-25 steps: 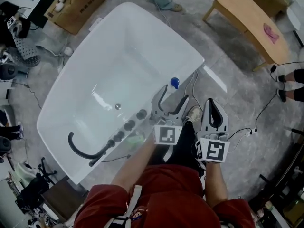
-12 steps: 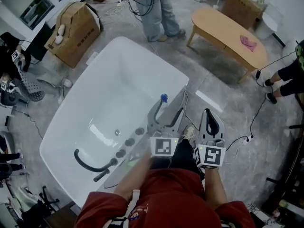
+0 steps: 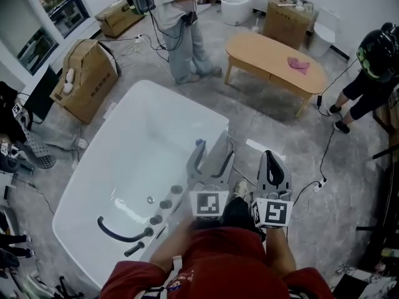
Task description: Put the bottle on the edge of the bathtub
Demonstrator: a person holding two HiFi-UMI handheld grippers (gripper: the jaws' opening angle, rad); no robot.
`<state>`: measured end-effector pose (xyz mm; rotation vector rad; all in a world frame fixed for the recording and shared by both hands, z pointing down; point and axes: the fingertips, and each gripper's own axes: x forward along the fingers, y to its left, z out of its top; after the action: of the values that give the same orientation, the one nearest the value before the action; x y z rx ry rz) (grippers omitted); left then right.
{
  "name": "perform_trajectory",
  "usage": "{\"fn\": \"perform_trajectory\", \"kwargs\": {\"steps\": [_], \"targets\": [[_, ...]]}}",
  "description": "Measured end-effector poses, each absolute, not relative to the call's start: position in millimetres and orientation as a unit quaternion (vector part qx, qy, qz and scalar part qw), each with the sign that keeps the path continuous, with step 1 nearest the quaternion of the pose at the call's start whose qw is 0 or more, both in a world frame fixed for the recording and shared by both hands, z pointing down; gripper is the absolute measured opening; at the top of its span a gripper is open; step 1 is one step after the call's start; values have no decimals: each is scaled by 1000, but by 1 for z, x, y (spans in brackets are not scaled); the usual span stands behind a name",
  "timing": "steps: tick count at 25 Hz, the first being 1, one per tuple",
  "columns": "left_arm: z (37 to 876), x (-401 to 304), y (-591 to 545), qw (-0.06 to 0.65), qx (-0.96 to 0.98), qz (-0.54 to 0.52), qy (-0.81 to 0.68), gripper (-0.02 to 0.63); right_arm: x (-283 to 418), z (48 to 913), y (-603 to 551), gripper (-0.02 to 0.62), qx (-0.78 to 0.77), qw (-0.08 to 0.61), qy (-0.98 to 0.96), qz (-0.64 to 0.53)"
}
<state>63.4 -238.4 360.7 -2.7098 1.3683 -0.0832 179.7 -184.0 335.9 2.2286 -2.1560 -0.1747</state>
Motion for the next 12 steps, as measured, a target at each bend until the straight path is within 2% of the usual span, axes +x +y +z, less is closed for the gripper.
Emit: {"fn": "perform_trajectory", "kwargs": {"steps": [12], "targets": [[346,83,-212,54,-909,-18,413,310,195,331,-156,12,741,3,-669,-59]]}}
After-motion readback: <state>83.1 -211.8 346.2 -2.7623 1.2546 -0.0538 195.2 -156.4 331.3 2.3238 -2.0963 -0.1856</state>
